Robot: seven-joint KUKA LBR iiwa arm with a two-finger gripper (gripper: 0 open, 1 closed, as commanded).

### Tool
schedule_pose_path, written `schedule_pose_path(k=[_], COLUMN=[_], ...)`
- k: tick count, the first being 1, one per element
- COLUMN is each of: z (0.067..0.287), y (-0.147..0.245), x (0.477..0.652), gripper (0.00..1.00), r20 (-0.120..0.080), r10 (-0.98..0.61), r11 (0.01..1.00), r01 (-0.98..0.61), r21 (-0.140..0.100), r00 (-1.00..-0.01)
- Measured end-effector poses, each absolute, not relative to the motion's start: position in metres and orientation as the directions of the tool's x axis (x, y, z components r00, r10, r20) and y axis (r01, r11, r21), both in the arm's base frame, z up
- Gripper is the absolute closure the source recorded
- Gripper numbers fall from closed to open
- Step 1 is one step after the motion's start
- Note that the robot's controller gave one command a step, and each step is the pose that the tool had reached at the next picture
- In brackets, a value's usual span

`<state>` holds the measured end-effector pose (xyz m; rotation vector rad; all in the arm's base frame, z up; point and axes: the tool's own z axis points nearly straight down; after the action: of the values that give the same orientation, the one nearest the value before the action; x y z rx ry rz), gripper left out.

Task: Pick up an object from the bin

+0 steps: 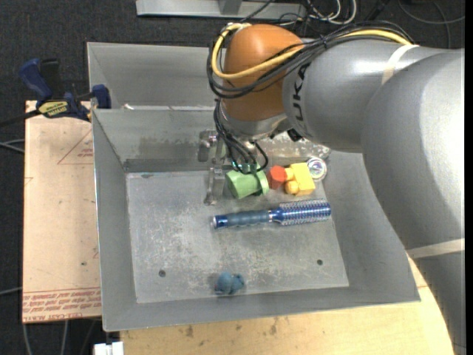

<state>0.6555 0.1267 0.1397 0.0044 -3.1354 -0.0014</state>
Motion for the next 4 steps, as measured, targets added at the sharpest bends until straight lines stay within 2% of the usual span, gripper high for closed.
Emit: schedule_pose_path(k=[1,2,3,4], z=[0.092,0.069,0.07,0.071], y=[0.048,0.053,0.051,0.051], x=[0.609,0.582,0.563,0.564], gripper=[0.0,0.0,0.0,1.0], r20=[0.003,0.002,0.0,-0.001], r10=[0.374,0.357,0.349,0.349], r11=[0.927,0.934,0.937,0.937], r01=[0.374,0.357,0.349,0.349], r21=[-0.002,0.0,0.0,0.002], r00=[-0.927,-0.934,-0.937,-0.937])
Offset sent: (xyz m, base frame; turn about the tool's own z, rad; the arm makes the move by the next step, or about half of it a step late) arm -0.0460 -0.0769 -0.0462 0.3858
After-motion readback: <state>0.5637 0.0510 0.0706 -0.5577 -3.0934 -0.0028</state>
